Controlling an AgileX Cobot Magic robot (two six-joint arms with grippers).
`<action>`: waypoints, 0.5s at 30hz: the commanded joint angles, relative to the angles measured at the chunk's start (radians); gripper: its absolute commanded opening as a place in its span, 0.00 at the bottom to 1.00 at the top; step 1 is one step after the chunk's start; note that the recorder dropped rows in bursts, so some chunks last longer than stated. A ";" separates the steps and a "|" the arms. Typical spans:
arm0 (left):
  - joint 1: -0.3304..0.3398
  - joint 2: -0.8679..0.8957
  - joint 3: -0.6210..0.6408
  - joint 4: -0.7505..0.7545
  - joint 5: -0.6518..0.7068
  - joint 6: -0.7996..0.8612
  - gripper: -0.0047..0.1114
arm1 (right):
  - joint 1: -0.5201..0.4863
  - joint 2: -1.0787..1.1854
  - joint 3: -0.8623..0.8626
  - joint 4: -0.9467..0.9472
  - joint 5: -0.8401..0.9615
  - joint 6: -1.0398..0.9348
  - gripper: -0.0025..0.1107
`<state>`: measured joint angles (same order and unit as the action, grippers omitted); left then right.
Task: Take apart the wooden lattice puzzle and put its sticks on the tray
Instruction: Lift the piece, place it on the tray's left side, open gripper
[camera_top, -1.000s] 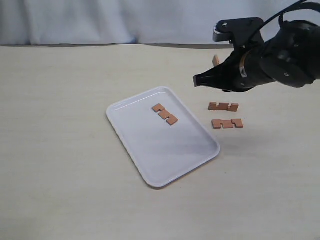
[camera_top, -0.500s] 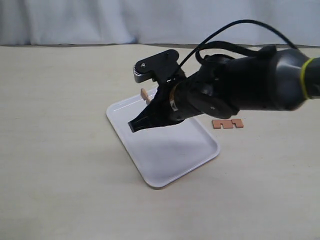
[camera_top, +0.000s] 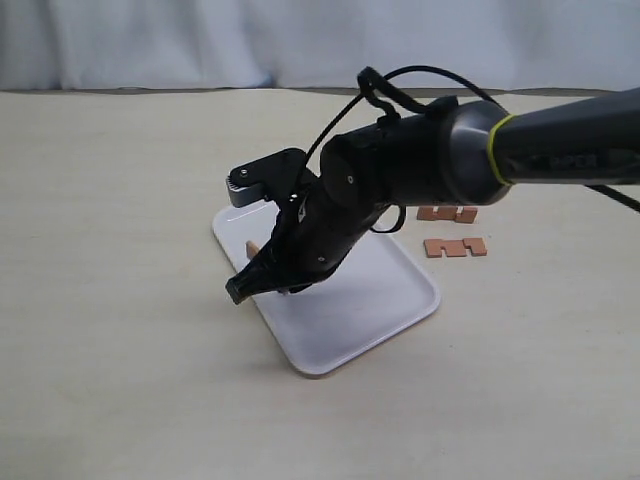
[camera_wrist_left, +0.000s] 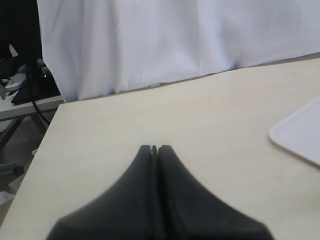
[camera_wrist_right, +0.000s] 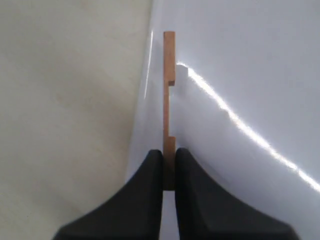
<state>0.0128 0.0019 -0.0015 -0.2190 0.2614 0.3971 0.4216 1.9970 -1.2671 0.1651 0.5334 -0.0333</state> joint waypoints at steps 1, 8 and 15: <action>0.004 -0.002 0.001 0.001 -0.006 -0.001 0.04 | -0.014 0.000 -0.006 -0.002 -0.007 0.033 0.23; 0.004 -0.002 0.001 0.001 -0.006 -0.001 0.04 | -0.014 -0.040 -0.006 -0.002 -0.001 0.019 0.56; 0.004 -0.002 0.001 -0.002 -0.008 -0.001 0.04 | -0.023 -0.175 -0.006 -0.117 0.086 0.071 0.65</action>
<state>0.0128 0.0019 -0.0015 -0.2190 0.2614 0.3971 0.4119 1.8724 -1.2687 0.1109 0.5748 0.0000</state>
